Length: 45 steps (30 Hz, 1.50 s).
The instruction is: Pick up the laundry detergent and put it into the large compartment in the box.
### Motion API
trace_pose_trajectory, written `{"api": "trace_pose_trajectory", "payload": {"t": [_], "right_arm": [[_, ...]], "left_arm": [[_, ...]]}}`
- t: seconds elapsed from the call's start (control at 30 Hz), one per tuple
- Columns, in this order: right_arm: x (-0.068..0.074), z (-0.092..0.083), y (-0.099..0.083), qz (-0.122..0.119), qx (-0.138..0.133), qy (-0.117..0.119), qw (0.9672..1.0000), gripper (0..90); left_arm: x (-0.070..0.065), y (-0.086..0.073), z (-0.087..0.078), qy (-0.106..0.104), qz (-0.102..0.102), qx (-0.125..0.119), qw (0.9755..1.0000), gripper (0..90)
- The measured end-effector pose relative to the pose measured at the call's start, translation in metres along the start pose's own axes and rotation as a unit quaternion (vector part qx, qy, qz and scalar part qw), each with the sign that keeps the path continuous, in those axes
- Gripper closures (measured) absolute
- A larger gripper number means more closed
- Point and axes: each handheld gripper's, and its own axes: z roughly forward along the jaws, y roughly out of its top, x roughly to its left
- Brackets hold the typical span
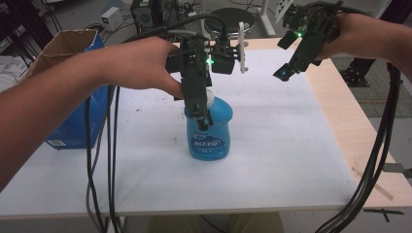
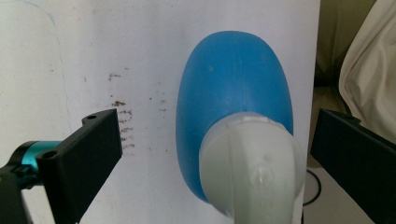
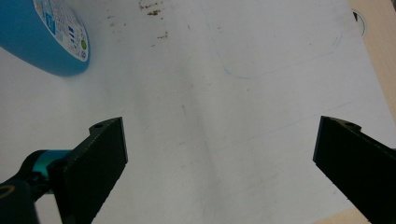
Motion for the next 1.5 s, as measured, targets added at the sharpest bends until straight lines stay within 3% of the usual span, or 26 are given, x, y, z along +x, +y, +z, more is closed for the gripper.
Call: {"api": "trace_pose_trajectory", "payload": {"t": [0.27,0.37,1.17,1.4,1.5], "right_arm": [[0.000,0.002,0.002,0.001,0.001,0.002,1.0000,2.0],[0.000,0.002,0.002,0.000,0.000,0.002,1.0000,2.0],[0.001,0.002,0.004,-0.001,0.001,0.005,1.0000,2.0],[0.001,0.002,0.004,-0.002,-0.001,0.006,1.0000,2.0],[0.001,0.002,0.005,-0.001,-0.002,0.005,1.0000,2.0]], "left_arm": [[0.000,-0.001,0.014,0.005,0.009,0.011,0.9999,2.0],[0.000,-0.001,0.014,-0.003,0.013,0.008,0.9999,11.7],[0.001,-0.001,0.016,-0.006,0.023,0.012,0.9996,25.0],[-0.001,-0.001,0.014,-0.020,0.031,0.007,0.9993,37.1],[-0.002,-0.001,0.014,-0.020,0.032,0.005,0.9993,37.2]]}}
